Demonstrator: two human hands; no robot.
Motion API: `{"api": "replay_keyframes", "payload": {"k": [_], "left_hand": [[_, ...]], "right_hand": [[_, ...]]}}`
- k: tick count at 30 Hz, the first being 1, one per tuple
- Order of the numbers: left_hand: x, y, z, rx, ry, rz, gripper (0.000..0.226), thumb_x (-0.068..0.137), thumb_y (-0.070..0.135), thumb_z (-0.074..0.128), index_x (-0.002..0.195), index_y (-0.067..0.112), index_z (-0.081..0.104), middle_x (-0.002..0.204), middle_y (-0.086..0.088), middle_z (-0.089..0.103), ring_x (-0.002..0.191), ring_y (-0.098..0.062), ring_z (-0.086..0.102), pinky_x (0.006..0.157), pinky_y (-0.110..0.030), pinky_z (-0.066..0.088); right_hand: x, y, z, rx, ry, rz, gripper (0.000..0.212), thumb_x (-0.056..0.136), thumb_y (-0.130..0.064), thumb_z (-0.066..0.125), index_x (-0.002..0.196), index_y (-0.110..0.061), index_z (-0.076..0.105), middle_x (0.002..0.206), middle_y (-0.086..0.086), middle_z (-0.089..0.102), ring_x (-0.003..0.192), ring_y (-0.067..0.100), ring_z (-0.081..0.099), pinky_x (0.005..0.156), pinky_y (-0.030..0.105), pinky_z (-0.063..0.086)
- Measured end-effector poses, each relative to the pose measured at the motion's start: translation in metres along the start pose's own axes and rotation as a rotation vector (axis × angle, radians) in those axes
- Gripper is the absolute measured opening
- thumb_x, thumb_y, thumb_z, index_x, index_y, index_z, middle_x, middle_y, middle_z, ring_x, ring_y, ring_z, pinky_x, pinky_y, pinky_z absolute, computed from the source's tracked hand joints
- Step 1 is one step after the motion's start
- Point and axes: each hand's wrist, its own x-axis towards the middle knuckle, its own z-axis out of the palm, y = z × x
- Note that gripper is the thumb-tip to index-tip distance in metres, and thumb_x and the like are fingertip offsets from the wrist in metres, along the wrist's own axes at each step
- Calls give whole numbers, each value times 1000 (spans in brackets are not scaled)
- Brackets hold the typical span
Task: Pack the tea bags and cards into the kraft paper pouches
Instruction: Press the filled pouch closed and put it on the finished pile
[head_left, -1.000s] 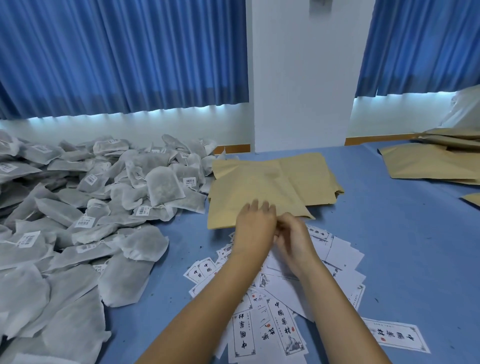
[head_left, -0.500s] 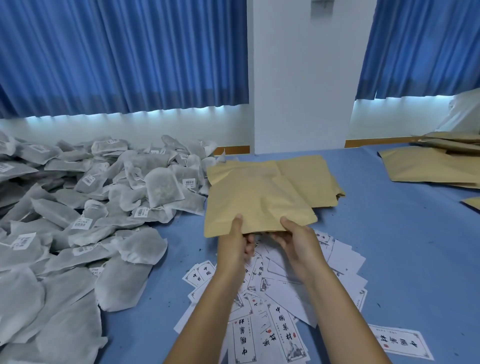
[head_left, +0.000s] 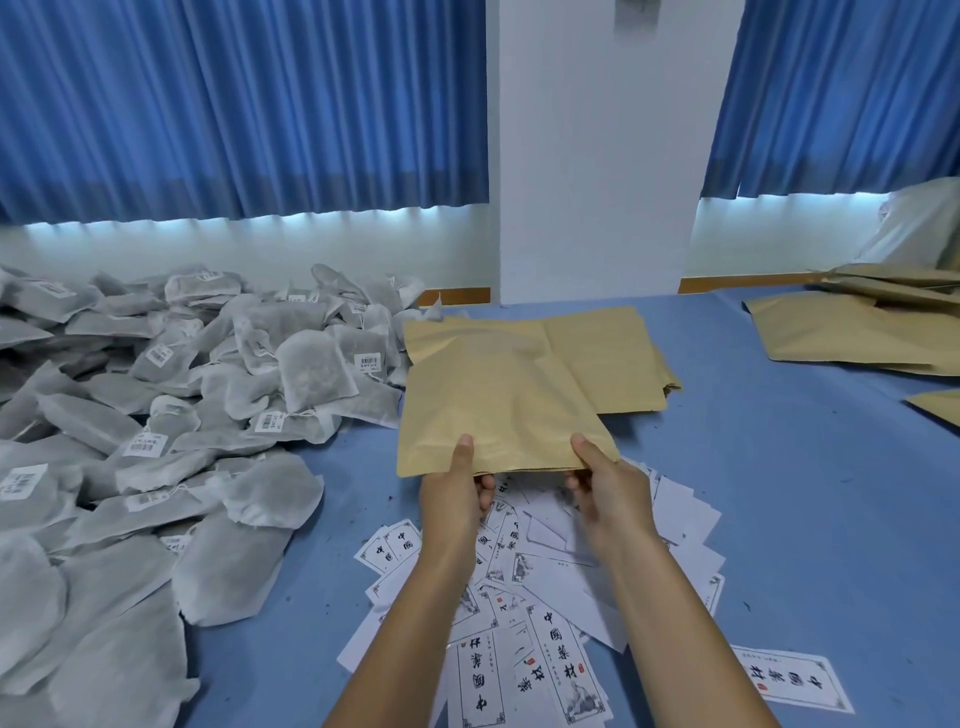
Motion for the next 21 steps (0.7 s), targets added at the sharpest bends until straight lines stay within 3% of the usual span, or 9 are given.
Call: {"api": "replay_keyframes", "payload": {"k": [3,7,13,16,19,21], "left_hand": [[-2,-1,0,2,-7,9,28,96,36,50,77,17,55,44,5,51,34,-8,37,40,-22,30],[-4,-2,2,36,-16,3,36,96,37,51,67,15,56,44,4,52,35,-8,39,41,-22,30],[-6,-1,1,14,-4,-17,31,95,36,53,72,15,57,45,5,53,37,-8,41,40,-20,32],[-5,2,-1,-31,1,-7,25,96,34,52,79,16,55,45,6,51,37,-8,39,40,-20,31],[-5,2,-2,-30,2,3,26,97,33,51,78,16,54,44,5,50,37,-8,39,40,-21,30],[-5,2,-3,-33,2,-4,27,96,34,51,77,15,54,44,6,50,37,-8,39,40,-20,31]], "right_hand": [[-5,2,4,82,-61,64,6,86,-6,68,82,-6,63,76,3,65,64,12,56,59,18,49],[-4,1,5,78,-25,45,10,85,3,66,85,-6,60,85,5,64,72,13,58,62,21,47],[-4,-1,4,125,28,50,6,89,-7,63,84,-7,60,84,5,61,73,13,55,62,22,47],[-3,-6,-1,84,93,36,16,92,-8,60,77,-6,57,76,5,58,61,14,52,52,18,44],[-3,-5,-3,-73,122,-25,27,92,-13,61,68,-9,51,66,3,52,48,12,44,35,13,31],[-3,-3,-3,-122,127,-66,32,92,-16,62,64,-11,48,63,2,49,46,12,42,32,14,26]]}}
